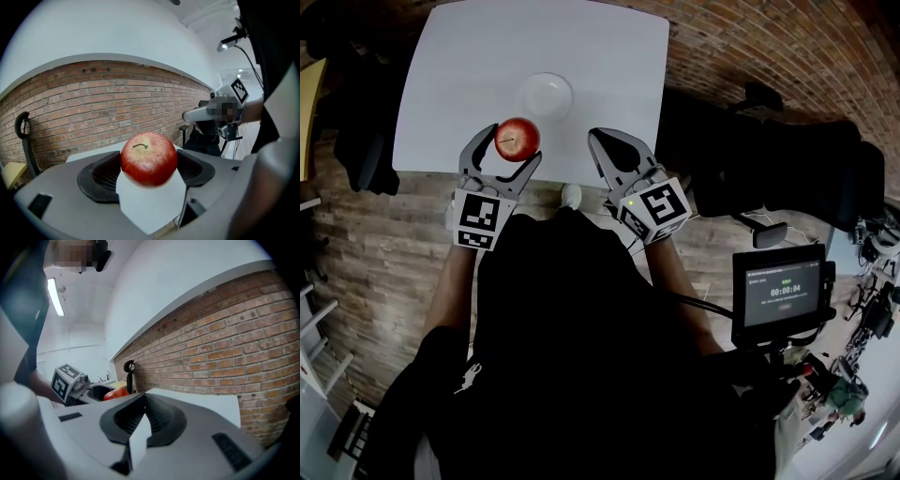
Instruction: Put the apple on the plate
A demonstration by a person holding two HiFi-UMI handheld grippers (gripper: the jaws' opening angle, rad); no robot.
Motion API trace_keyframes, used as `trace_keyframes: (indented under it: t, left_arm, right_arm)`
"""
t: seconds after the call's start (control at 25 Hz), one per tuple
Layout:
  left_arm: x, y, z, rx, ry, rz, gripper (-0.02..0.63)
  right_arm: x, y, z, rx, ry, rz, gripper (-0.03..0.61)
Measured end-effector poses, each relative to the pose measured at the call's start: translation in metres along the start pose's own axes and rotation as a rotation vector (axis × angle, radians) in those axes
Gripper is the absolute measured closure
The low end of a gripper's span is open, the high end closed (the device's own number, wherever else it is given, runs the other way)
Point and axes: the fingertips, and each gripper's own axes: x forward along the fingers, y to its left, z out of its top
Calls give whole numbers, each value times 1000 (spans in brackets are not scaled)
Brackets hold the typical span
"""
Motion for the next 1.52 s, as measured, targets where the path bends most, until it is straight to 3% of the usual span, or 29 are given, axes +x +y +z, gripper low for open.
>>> trace_keyframes:
  t: [0.64, 1.52]
  left_arm:
    - [-34, 10, -8, -15, 30, 57, 232]
    - [62, 60, -5, 104, 29, -225, 232]
  right_arm:
    - [15, 22, 6, -9, 6, 66, 575]
    - [47, -16, 22, 45, -4, -220, 575]
